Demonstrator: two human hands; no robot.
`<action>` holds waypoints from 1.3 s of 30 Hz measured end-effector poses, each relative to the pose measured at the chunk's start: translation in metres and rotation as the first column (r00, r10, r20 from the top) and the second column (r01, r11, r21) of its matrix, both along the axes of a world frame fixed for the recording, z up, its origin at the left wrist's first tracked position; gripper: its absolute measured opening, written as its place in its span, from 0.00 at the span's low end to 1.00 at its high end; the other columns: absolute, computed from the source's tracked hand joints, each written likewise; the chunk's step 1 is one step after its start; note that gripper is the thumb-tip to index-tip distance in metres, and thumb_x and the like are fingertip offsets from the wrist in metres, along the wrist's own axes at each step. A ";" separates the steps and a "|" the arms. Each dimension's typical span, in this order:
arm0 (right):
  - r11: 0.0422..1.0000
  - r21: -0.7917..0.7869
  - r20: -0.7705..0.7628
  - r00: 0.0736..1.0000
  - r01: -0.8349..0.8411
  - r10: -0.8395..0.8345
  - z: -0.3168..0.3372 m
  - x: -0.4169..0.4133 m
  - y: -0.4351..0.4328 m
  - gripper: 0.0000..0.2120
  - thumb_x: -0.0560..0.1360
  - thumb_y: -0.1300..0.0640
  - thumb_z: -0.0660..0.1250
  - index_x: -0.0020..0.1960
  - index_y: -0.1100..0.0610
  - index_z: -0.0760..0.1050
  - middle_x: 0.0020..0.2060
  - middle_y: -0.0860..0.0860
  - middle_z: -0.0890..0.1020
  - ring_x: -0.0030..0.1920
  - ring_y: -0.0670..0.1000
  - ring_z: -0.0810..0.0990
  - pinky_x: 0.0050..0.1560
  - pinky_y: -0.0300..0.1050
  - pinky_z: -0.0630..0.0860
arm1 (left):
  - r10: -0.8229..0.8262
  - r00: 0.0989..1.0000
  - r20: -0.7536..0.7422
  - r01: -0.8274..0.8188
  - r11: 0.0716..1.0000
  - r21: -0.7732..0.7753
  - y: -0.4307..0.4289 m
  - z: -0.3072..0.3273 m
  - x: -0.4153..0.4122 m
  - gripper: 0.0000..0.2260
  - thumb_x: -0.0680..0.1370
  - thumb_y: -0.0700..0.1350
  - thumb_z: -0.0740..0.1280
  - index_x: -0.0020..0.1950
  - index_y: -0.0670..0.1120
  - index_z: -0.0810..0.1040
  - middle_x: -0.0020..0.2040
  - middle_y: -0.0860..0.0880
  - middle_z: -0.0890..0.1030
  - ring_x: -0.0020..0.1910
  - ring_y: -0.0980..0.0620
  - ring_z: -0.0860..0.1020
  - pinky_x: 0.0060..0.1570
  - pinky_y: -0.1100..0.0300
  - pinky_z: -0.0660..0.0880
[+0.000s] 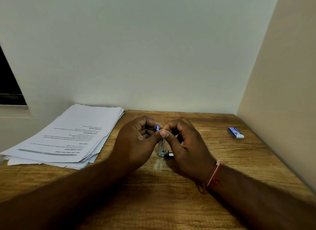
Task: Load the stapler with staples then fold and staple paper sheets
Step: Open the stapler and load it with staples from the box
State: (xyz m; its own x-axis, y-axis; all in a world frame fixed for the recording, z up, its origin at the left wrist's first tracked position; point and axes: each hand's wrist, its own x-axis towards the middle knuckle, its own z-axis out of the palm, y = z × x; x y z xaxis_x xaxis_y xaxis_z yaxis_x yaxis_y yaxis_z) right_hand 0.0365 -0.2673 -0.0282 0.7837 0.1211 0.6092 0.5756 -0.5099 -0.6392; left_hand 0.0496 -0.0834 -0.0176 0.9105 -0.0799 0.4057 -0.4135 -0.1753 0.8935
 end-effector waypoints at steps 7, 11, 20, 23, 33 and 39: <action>1.000 -0.011 0.022 1.000 -0.015 0.015 0.001 0.000 -0.001 0.06 0.85 0.49 0.68 0.55 0.51 0.79 0.50 0.45 0.79 0.51 0.47 0.80 0.46 0.39 0.77 | -0.014 1.000 0.003 0.014 1.000 0.001 0.000 -0.003 0.003 0.06 0.79 0.43 0.80 0.52 0.48 0.85 0.48 0.47 0.90 0.50 0.48 0.90 0.57 0.42 0.88; 1.000 -0.001 0.026 1.000 0.003 -0.003 0.000 0.004 -0.005 0.02 0.86 0.55 0.67 0.56 0.52 0.79 0.52 0.47 0.80 0.54 0.47 0.80 0.50 0.38 0.77 | 0.007 1.000 0.022 -0.006 0.999 -0.054 0.002 -0.002 0.006 0.09 0.77 0.47 0.80 0.53 0.45 0.85 0.49 0.47 0.91 0.50 0.48 0.91 0.59 0.41 0.87; 0.999 0.034 -0.150 0.988 0.033 -0.027 0.003 0.012 -0.026 0.03 0.86 0.54 0.68 0.56 0.48 0.79 0.53 0.43 0.82 0.52 0.41 0.79 0.48 0.31 0.73 | -0.045 0.999 -0.017 0.044 0.995 -0.095 0.020 -0.005 0.019 0.10 0.80 0.44 0.79 0.56 0.41 0.83 0.50 0.43 0.91 0.53 0.45 0.91 0.64 0.38 0.85; 0.997 -0.027 -0.216 0.974 0.068 -0.073 0.002 0.018 -0.039 0.03 0.85 0.53 0.69 0.55 0.46 0.80 0.52 0.42 0.82 0.52 0.42 0.79 0.51 0.41 0.76 | -0.003 0.999 -0.034 0.004 1.000 0.019 0.030 -0.007 0.027 0.07 0.82 0.46 0.78 0.55 0.43 0.85 0.49 0.43 0.91 0.51 0.44 0.91 0.59 0.41 0.87; 0.975 -0.220 -0.355 0.928 0.033 -0.112 0.009 0.028 -0.067 0.04 0.86 0.54 0.69 0.54 0.49 0.82 0.52 0.43 0.84 0.49 0.41 0.79 0.47 0.38 0.70 | 0.084 0.996 -0.025 -0.056 0.834 0.548 0.056 -0.003 0.042 0.08 0.76 0.57 0.83 0.45 0.56 0.87 0.40 0.59 0.86 0.36 0.66 0.80 0.38 0.67 0.72; 0.968 -0.249 -0.340 0.937 -0.010 -0.078 0.010 0.031 -0.073 0.03 0.83 0.53 0.73 0.51 0.47 0.84 0.50 0.42 0.86 0.47 0.37 0.81 0.49 0.42 0.73 | 0.025 0.997 -0.080 0.032 0.769 0.638 0.060 0.003 0.043 0.04 0.74 0.53 0.85 0.45 0.57 0.92 0.39 0.66 0.87 0.39 0.67 0.83 0.40 0.69 0.74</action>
State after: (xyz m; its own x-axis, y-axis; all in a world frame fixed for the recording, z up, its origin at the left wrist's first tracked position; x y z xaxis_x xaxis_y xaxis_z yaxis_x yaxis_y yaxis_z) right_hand 0.0674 -0.3403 -0.0186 0.9456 0.2006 0.2560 0.3219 -0.6900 -0.6482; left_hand 0.0926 -0.0232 -0.0148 0.9361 -0.2980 0.1870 -0.3487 -0.7155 0.6053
